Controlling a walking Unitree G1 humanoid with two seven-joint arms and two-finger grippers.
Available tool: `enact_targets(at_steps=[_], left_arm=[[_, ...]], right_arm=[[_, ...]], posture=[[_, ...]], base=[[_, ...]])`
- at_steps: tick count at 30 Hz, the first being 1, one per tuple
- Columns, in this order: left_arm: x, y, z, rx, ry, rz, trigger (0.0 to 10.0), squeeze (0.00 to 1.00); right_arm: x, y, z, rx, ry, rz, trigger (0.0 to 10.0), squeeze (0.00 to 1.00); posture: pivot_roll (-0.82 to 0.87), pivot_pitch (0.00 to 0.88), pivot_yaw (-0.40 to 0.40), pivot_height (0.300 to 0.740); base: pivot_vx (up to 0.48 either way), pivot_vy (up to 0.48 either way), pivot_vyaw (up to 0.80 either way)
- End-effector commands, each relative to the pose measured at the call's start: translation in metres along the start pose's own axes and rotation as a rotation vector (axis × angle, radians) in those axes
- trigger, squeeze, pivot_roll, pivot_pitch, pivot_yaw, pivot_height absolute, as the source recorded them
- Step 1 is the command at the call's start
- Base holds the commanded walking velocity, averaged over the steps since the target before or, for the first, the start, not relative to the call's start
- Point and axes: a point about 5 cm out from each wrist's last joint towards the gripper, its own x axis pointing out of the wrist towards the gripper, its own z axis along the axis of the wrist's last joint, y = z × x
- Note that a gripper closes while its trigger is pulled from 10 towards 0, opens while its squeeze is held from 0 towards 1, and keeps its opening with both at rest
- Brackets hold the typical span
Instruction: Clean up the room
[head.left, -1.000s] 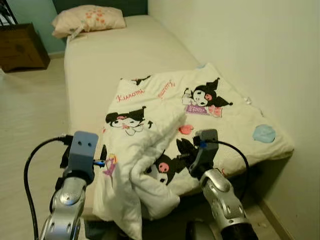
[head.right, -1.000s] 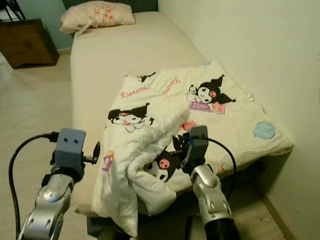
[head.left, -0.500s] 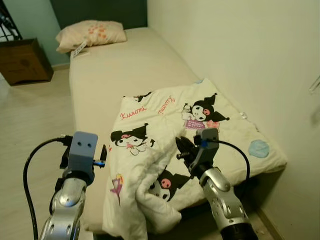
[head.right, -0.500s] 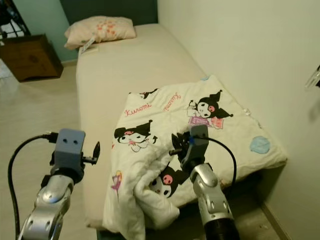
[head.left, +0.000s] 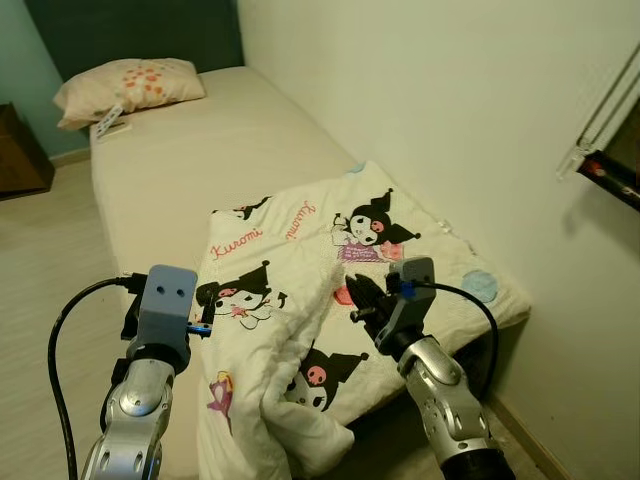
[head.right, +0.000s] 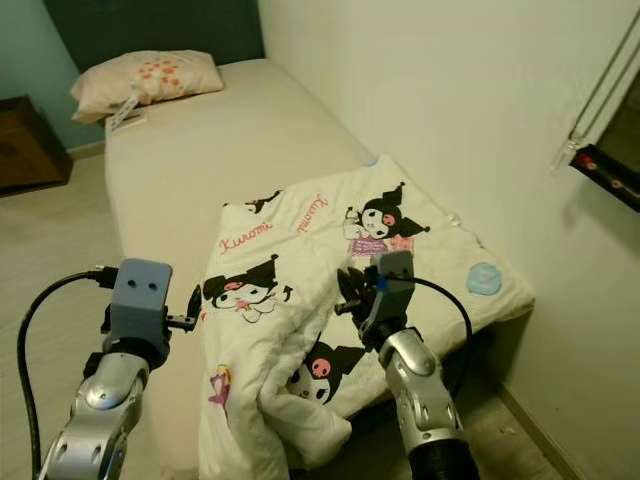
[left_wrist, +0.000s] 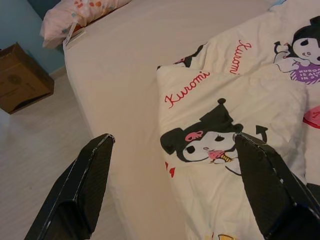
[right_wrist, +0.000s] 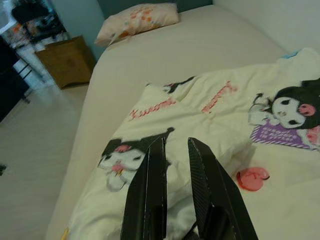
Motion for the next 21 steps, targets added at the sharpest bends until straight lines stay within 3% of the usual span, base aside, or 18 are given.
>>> enact_targets(at_steps=[1, 8, 10, 13, 21], left_arm=[[-0.006, -0.003, -0.013, 0.015, 0.051, -0.012, 10.0, 0.00], [-0.011, -0.005, -0.030, -0.033, 0.116, -0.021, 10.0, 0.00], [-0.014, -0.004, -0.045, -0.067, 0.183, -0.002, 10.0, 0.00], [-0.014, -0.006, -0.051, -0.095, 0.212, -0.009, 10.0, 0.00], [-0.011, -0.007, -0.047, -0.111, 0.194, -0.003, 10.0, 0.00]], right_arm=[[-0.005, 0.005, -0.011, 0.021, 0.041, 0.028, 10.0, 0.00], [-0.011, 0.005, -0.021, 0.013, 0.067, 0.019, 10.0, 0.00], [-0.013, 0.001, -0.029, -0.034, 0.110, -0.041, 10.0, 0.00], [-0.010, -0.003, -0.028, -0.043, 0.113, -0.080, 10.0, 0.00], [-0.002, -0.002, -0.020, -0.074, 0.091, -0.054, 10.0, 0.00]], posture=[[0.00, 0.115, 0.013, 0.740], [0.00, 0.115, 0.015, 0.740], [0.00, 0.114, 0.014, 0.740], [0.00, 0.113, 0.015, 0.740], [0.00, 0.114, 0.006, 0.740]], base=[[0.000, 0.000, 0.00], [0.000, 0.000, 0.00], [0.000, 0.000, 0.00], [0.000, 0.000, 0.00], [0.000, 0.000, 0.00]])
